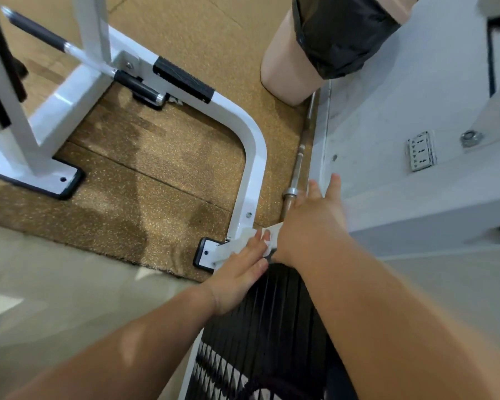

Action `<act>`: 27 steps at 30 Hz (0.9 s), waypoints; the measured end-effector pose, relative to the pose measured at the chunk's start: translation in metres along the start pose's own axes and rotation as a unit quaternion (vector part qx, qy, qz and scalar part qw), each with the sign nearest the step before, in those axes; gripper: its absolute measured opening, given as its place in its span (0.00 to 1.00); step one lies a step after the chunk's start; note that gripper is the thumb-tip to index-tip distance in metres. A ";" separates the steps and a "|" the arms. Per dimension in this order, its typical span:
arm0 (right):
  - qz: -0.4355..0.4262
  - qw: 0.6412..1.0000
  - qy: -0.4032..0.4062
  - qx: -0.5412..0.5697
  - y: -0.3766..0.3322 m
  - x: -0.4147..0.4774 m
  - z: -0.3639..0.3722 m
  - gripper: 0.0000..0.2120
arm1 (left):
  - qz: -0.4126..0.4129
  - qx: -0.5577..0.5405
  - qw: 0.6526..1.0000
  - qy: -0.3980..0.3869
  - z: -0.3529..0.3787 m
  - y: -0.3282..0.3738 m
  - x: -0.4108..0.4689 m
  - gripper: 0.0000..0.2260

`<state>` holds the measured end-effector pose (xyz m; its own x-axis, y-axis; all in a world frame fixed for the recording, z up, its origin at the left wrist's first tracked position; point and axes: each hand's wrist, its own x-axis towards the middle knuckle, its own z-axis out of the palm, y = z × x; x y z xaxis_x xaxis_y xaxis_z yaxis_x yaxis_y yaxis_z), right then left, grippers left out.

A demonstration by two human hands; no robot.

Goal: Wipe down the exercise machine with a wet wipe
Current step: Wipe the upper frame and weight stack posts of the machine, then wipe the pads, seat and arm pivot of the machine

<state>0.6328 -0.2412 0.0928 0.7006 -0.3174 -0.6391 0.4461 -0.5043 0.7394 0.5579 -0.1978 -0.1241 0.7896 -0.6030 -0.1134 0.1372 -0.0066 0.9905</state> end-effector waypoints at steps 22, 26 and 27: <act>0.127 0.468 0.156 0.860 0.041 -0.194 -0.024 0.19 | -0.002 0.234 0.971 -0.038 -0.076 0.286 -0.133 0.27; 0.103 0.387 0.079 0.913 0.037 -0.239 -0.054 0.18 | -0.031 0.264 0.963 -0.036 -0.108 0.324 -0.188 0.26; 0.093 0.368 0.057 0.924 0.038 -0.252 -0.066 0.16 | -0.043 0.264 0.963 -0.039 -0.120 0.338 -0.202 0.26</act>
<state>0.5100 -0.1278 0.2962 0.6885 -0.5019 -0.5236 -0.6815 -0.2005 -0.7038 0.5164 0.0175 0.2246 0.7391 -0.6397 -0.2111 -0.1384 -0.4509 0.8818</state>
